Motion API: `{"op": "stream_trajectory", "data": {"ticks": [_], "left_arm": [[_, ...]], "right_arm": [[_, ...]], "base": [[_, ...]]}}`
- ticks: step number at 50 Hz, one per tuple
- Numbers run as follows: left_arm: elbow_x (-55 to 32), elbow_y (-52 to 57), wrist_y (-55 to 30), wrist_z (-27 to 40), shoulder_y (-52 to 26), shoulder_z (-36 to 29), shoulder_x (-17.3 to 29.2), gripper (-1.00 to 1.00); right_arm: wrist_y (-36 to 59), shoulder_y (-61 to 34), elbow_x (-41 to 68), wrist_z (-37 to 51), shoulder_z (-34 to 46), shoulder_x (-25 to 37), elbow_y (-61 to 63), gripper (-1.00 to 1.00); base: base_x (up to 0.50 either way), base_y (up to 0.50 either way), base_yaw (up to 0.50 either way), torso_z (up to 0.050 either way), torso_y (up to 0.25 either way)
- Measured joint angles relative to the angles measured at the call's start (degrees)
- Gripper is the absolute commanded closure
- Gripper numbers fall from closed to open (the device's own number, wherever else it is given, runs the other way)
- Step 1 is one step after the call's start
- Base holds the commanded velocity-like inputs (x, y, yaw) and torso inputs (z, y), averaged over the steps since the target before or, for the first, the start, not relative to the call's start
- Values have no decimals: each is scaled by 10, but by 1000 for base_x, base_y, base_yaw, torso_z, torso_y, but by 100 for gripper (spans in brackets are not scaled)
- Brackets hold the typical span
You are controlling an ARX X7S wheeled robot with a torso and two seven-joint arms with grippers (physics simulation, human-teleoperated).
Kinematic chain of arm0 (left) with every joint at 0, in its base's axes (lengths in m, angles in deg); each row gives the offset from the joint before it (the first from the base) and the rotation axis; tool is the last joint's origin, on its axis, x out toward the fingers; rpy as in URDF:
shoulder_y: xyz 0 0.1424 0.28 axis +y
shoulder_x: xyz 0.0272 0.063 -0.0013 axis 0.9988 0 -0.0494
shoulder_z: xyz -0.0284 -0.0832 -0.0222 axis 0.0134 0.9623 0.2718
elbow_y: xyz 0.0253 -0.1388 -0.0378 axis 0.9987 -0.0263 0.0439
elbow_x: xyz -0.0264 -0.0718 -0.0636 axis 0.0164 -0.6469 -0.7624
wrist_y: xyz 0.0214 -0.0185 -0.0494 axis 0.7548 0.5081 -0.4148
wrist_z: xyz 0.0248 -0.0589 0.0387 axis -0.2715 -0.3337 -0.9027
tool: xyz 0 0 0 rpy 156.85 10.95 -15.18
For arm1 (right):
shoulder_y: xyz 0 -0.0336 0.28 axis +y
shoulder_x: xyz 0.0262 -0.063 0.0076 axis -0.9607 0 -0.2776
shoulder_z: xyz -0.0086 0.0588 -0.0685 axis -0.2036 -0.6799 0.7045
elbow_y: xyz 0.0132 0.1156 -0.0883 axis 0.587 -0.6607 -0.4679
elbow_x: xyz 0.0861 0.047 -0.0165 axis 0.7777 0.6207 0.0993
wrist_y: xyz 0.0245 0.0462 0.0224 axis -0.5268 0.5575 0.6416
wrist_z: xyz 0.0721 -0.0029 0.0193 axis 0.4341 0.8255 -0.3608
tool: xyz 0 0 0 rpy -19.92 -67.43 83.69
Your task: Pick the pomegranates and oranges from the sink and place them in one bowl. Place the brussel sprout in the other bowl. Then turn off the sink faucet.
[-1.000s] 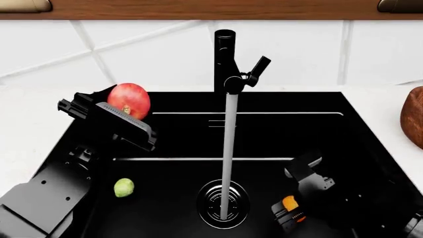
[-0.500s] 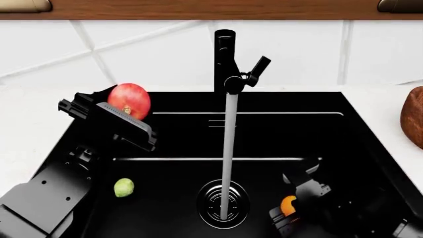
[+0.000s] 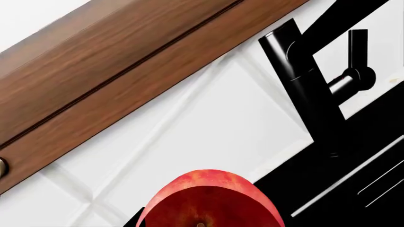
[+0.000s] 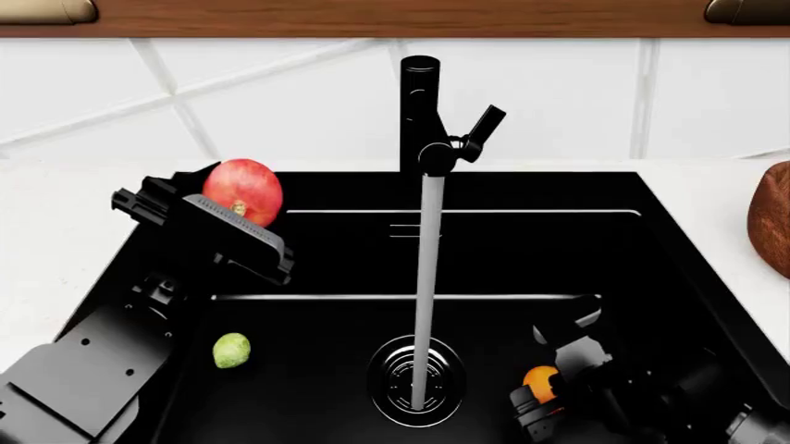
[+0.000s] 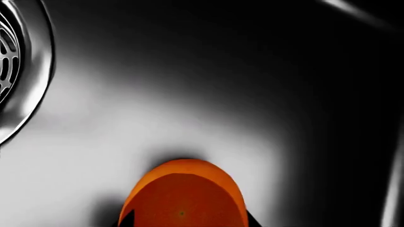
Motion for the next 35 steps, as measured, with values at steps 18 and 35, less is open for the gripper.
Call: {"op": "stream_trajectory", "data": {"ticks": [18,35], "left_arm": [[-54,9,-38,-8,-7,18,-5,100],[-85,6,-45,-8,-12,40,-9,100]], "right_arm": [[47,-19,40,66,-12,53,100,100],[23,-59,86,178,-88,143,254,100]], "base": [[0,0,0,0,75],[0,0,0,4,250]]}}
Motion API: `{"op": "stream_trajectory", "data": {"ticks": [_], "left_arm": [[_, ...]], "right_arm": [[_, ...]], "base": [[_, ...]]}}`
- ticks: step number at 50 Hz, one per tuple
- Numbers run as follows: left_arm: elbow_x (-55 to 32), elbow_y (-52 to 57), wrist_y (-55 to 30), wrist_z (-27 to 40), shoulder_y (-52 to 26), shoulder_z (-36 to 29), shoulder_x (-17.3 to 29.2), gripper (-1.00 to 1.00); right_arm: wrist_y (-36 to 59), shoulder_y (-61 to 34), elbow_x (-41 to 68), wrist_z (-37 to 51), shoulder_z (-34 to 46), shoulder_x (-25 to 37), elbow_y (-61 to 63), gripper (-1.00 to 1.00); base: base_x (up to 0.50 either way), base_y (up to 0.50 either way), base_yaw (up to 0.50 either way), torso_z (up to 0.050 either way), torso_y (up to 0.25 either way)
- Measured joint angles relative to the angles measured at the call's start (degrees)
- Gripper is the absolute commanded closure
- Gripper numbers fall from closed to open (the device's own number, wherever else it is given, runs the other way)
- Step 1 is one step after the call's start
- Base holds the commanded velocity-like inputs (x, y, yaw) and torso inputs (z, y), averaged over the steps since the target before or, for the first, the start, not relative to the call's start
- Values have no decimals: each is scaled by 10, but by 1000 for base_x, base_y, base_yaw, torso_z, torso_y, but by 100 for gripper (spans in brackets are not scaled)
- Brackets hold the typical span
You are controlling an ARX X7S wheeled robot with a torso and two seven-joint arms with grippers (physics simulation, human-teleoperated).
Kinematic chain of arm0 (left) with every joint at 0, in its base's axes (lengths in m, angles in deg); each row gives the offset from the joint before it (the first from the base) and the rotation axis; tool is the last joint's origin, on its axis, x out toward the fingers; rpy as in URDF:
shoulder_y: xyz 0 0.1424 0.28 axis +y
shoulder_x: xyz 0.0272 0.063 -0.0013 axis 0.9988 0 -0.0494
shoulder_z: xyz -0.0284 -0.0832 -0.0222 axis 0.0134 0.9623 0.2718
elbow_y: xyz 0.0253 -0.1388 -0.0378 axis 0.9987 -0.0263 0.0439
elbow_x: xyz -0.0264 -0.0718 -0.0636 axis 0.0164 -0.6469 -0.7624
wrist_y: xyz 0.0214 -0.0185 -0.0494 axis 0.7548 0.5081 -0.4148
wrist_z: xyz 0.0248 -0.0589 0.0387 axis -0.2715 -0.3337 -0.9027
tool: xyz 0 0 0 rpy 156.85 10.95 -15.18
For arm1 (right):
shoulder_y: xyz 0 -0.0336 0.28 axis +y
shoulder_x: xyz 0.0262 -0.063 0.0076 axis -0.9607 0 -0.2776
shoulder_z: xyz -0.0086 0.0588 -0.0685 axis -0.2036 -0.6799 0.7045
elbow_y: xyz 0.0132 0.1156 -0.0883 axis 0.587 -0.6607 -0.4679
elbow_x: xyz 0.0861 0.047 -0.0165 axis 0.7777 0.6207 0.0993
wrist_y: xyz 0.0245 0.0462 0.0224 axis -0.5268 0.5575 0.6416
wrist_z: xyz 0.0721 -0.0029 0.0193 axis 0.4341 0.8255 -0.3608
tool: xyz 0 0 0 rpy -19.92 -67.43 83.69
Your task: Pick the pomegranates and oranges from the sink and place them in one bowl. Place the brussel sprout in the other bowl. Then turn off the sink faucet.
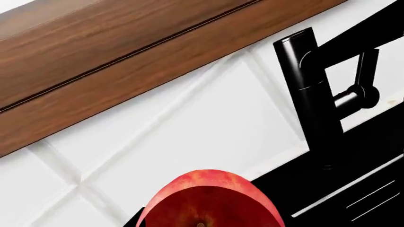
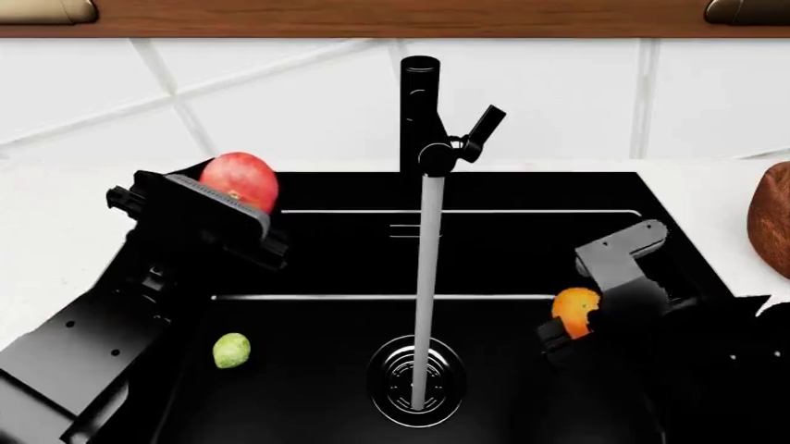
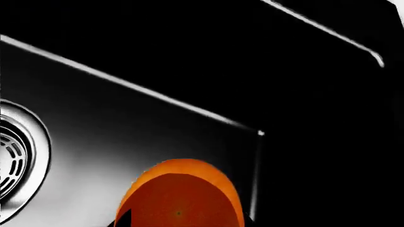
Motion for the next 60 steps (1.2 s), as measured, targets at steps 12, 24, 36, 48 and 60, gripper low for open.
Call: {"op": "stream_trajectory", "data": {"ticks": [12,24,36,48,60], "left_arm": [[-22,2,2,16,3,25,-4,100],[-45,23,-3,63,9,63,-10,100],[-60,82,7,140,42,115,-14,100],[-70,121,48,179,89,159,-22,100],[-51,107,144,187,148,191,-58,100]], "right_arm": [[-98,8,8,89,-73,79,137,100],[-172,30,17,155,-116,137,234,100],[-255,51,12,206,-154,171,317,100],[-330,77,-26,236,-178,187,377,100],[-401,137,-125,256,-172,185,406,100]], "base": [[0,0,0,4,167],[-435,0,0,0,0],[-500,0,0,0,0],[-451,0,0,0,0],[0,0,0,0,0]]}}
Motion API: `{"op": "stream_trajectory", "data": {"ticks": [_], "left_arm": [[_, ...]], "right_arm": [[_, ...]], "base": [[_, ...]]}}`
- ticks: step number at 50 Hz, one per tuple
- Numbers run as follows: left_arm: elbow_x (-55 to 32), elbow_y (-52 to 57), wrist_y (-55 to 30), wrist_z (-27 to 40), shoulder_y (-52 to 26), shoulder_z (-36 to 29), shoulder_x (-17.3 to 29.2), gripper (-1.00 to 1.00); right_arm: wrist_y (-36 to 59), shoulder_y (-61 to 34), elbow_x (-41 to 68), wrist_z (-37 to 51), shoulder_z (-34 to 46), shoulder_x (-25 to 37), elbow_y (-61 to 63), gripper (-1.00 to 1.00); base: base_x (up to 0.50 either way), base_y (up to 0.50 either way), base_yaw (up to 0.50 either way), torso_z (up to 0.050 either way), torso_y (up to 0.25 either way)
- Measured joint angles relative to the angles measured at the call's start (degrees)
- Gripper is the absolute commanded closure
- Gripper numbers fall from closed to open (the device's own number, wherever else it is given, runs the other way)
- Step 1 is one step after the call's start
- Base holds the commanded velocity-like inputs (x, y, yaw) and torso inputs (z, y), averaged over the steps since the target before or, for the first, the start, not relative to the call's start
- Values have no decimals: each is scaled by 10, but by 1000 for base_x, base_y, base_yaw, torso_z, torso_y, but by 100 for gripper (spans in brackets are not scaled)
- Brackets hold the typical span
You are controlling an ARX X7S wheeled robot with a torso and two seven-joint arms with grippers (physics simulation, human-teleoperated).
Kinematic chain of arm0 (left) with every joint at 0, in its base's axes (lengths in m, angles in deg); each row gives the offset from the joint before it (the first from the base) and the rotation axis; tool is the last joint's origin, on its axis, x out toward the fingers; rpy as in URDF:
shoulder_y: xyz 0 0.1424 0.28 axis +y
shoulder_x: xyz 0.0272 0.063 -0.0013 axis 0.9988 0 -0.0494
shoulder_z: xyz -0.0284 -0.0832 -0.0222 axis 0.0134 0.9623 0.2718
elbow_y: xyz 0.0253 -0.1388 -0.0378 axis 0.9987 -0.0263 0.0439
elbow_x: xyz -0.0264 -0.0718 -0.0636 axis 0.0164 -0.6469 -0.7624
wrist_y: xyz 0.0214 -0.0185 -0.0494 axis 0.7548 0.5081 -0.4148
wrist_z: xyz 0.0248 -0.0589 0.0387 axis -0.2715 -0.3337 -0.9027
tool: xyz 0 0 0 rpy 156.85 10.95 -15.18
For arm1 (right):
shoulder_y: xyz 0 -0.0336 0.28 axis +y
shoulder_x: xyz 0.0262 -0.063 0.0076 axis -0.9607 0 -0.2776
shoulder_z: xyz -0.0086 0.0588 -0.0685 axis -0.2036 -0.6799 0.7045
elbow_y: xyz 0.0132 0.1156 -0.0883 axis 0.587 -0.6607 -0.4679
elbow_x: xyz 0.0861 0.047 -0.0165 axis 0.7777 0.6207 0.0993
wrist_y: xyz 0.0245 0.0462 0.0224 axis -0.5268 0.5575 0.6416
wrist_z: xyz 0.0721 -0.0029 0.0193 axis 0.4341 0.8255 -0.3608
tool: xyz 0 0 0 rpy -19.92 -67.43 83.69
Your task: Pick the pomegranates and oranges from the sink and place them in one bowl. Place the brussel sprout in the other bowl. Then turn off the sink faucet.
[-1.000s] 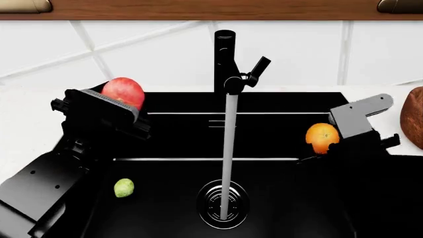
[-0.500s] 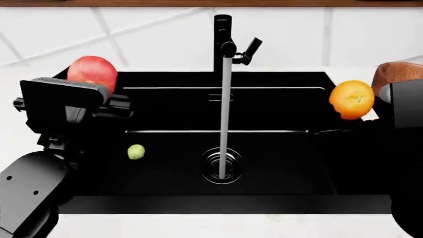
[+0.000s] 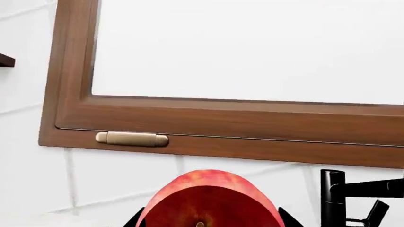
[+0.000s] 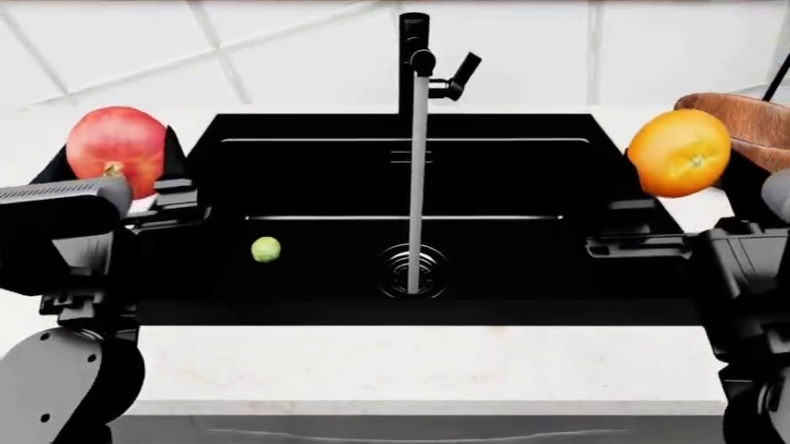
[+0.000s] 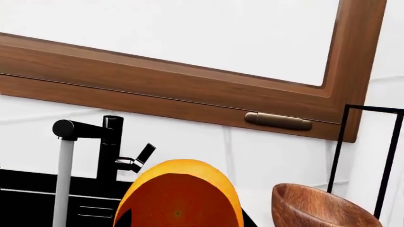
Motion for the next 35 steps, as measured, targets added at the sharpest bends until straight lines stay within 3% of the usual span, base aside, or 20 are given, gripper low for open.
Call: {"op": "stream_trajectory", "data": {"ticks": [5,19,35], "left_arm": [[20,-17,36,5,14,1,-23,100],[85,-19,104,26,46,-16,-72,100],[114,-19,140,24,56,-34,-91,100]], "right_arm": [[-31,32,-45,15,6,1,8,100],[-97,84,-119,41,7,15,39,100],[-114,94,-140,47,4,15,50,100]], "base": [[0,-45,0,0,0],[-14,-500,0,0,0],[-341,-447,0,0,0]]}}
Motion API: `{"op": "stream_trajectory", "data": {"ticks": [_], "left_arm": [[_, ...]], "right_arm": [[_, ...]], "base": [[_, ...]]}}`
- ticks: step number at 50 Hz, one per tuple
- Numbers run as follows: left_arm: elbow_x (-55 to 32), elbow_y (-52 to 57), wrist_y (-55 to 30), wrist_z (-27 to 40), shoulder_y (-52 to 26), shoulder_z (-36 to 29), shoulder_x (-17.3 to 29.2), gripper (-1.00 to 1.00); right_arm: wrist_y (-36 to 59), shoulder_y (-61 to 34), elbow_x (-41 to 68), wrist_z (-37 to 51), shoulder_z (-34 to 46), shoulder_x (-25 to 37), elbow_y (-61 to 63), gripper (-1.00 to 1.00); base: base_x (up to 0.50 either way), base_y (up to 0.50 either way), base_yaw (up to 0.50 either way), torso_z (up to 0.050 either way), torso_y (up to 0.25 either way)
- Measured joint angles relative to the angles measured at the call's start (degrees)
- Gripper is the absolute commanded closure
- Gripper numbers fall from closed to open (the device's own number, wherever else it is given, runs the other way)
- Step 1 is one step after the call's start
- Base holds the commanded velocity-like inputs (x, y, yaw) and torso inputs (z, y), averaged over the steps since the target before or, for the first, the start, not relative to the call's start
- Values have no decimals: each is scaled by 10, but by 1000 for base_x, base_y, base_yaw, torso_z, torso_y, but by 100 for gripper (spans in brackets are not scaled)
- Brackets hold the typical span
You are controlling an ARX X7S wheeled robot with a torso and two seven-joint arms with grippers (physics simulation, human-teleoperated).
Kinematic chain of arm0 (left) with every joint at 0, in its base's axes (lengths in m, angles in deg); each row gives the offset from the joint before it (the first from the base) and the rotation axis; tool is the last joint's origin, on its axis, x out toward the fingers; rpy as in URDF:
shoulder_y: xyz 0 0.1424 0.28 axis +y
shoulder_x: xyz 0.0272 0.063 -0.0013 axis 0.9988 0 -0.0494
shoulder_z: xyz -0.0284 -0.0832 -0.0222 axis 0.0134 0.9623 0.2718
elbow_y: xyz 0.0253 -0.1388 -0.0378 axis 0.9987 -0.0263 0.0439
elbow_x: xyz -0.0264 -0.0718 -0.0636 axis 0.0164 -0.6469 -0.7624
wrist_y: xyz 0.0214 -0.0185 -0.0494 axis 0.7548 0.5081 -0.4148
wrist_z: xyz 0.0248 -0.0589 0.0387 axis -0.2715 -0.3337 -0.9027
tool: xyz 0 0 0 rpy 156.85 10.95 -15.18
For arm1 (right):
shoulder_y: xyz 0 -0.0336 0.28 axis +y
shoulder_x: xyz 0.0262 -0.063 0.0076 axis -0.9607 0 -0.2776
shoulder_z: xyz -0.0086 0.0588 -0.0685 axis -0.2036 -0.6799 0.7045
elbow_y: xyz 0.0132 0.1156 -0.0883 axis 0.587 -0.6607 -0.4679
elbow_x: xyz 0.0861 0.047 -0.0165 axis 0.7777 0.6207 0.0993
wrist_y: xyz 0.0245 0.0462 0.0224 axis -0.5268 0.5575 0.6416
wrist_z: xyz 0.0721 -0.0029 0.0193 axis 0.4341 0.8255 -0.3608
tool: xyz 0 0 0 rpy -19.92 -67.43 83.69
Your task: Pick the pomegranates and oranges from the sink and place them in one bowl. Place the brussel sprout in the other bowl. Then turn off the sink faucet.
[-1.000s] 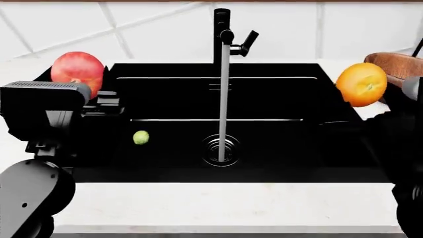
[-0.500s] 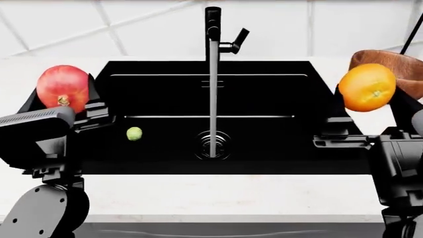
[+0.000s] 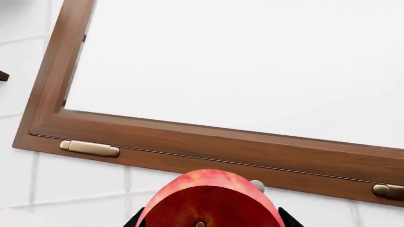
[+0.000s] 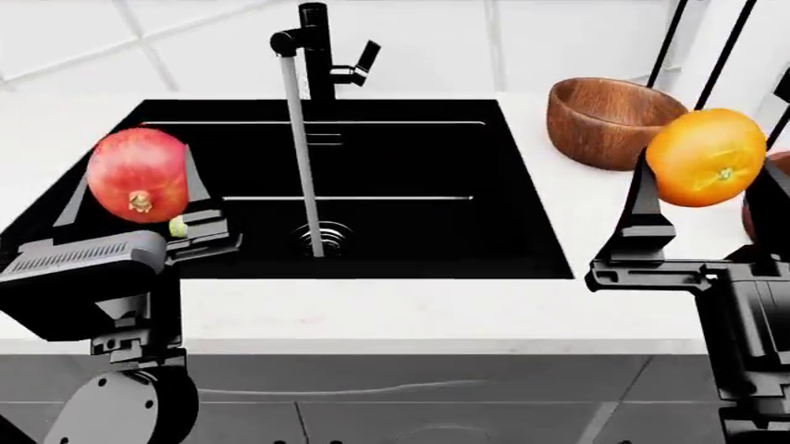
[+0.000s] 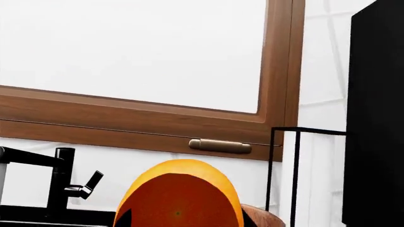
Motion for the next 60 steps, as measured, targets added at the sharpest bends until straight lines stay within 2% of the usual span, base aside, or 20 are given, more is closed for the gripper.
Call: {"op": "stream_trajectory", "data": {"ticks": [22,36,60], "left_arm": [[42,-3,4,0,-12,-34,-18,100],[77,57,-36,11,-18,-54,-7,100],[82,98,-57,19,-18,-56,4,100]], "right_arm": [[-20,14,-11,-10,0,-7,-12,100],[-25,18,-17,-2,-3,-4,-5,100],[-33,28,-30,3,-6,-1,1,100]], "base": [[-15,-499,0,0,0],[41,-500,0,0,0],[42,-500,0,1,1]]}}
